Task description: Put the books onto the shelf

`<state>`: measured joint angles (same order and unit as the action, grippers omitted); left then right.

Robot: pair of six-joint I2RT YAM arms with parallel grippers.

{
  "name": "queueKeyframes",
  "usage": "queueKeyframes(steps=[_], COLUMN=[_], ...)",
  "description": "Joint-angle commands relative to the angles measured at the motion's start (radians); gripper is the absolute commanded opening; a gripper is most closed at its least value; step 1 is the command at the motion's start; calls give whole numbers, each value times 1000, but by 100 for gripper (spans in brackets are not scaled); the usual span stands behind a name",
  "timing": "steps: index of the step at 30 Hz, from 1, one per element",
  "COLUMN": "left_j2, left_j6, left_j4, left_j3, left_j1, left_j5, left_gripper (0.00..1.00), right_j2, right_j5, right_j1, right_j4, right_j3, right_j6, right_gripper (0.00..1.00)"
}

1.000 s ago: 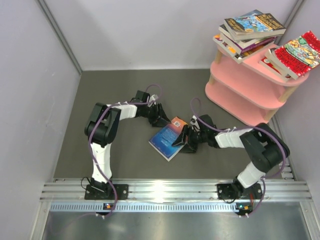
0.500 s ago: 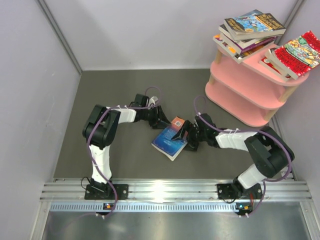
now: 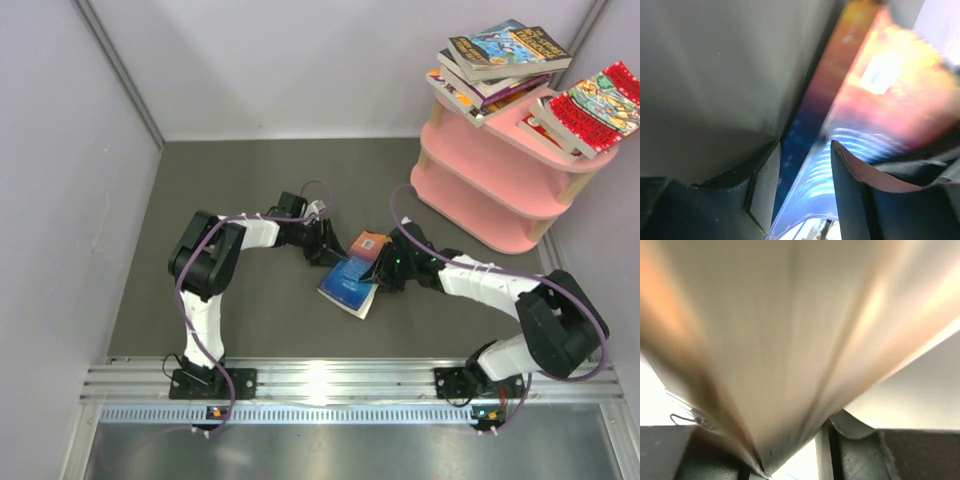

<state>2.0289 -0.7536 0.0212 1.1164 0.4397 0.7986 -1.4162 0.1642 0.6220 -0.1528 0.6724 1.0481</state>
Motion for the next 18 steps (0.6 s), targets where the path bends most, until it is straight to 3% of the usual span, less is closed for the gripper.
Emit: queueKeyframes(steps=[1,10,14,18], left_j2=[4,-117,-131,-133], left_j6=[97,183,197,185], left_j4=[247,359,372,344], left_j3=[-4,28,13,-21], left_j1=[8,-117,-122,-122], left_j5=[-74,-159,-173,-160], left_gripper=[52,52,52,51], right_j2=[124,264,226,189], right_j5=[-158,-233,-305,-379], right_j1=[24,33,24,-5], right_j4=[-84,-476,-730,-862], right_j3=[179,709,1126,1433], right_j6=[-163,-428,-569,-623], right_gripper=[0,0,0,0])
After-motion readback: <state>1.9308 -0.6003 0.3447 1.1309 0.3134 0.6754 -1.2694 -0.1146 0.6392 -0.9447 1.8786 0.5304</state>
